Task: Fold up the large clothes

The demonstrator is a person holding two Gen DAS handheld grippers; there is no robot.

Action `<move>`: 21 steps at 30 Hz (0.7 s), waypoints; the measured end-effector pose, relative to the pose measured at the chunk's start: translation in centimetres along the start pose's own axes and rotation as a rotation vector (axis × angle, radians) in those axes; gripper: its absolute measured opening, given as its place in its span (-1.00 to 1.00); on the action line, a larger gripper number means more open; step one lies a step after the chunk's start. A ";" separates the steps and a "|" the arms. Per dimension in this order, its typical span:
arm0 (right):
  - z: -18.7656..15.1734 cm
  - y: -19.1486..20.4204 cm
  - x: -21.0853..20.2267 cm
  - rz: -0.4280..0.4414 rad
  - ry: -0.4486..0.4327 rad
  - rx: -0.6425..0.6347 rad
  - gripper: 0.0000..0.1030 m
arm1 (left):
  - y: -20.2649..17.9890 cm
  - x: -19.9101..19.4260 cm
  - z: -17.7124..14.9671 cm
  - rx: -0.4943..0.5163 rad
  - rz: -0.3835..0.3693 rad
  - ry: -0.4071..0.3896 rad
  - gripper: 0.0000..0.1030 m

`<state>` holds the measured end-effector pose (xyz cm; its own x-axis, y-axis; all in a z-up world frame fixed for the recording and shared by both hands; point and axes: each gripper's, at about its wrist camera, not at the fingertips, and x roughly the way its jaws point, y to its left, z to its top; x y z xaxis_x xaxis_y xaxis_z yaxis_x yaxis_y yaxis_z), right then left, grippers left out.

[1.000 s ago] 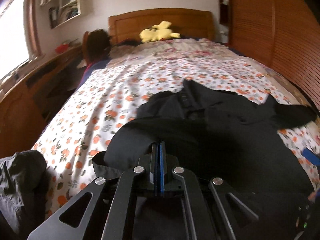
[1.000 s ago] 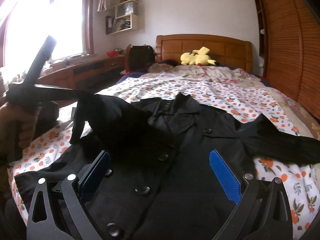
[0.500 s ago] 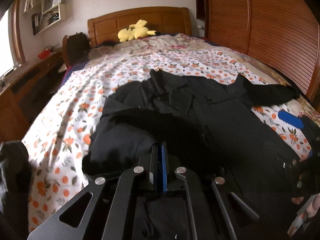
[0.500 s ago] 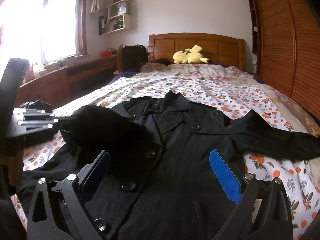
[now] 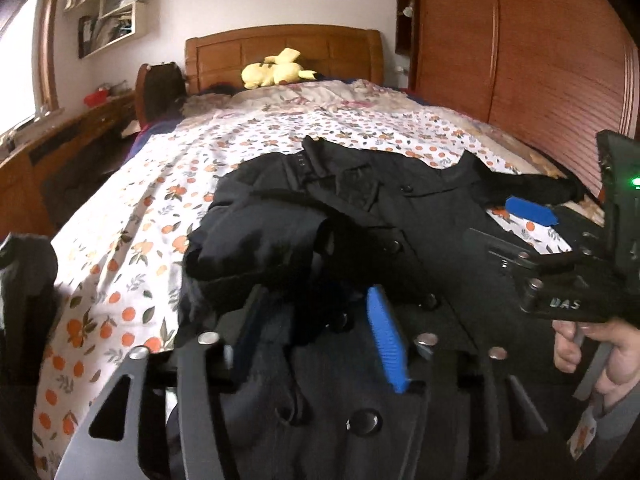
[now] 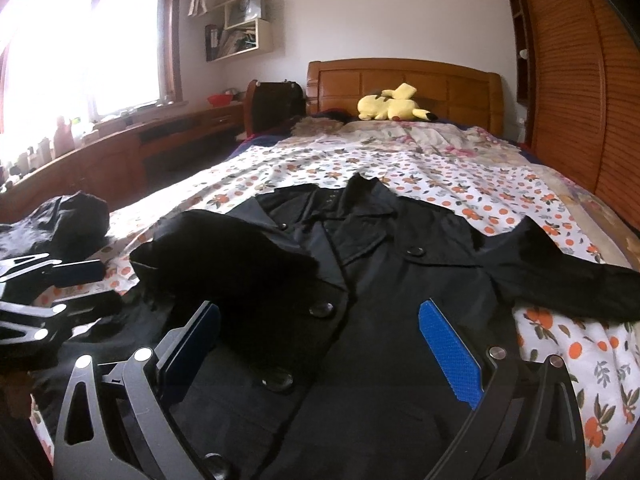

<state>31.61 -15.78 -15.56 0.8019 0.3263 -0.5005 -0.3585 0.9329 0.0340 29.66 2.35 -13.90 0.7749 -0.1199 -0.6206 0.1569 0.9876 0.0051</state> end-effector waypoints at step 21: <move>-0.4 5.2 1.5 0.074 0.034 -0.085 0.87 | 6.0 -7.4 -4.0 -0.080 0.105 -0.135 0.95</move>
<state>30.76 -10.45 -16.50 0.7556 0.3872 -0.5284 -0.4566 0.8896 -0.0011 22.44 9.55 -12.42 0.8603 -0.0232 -0.5092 0.0262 0.9997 -0.0012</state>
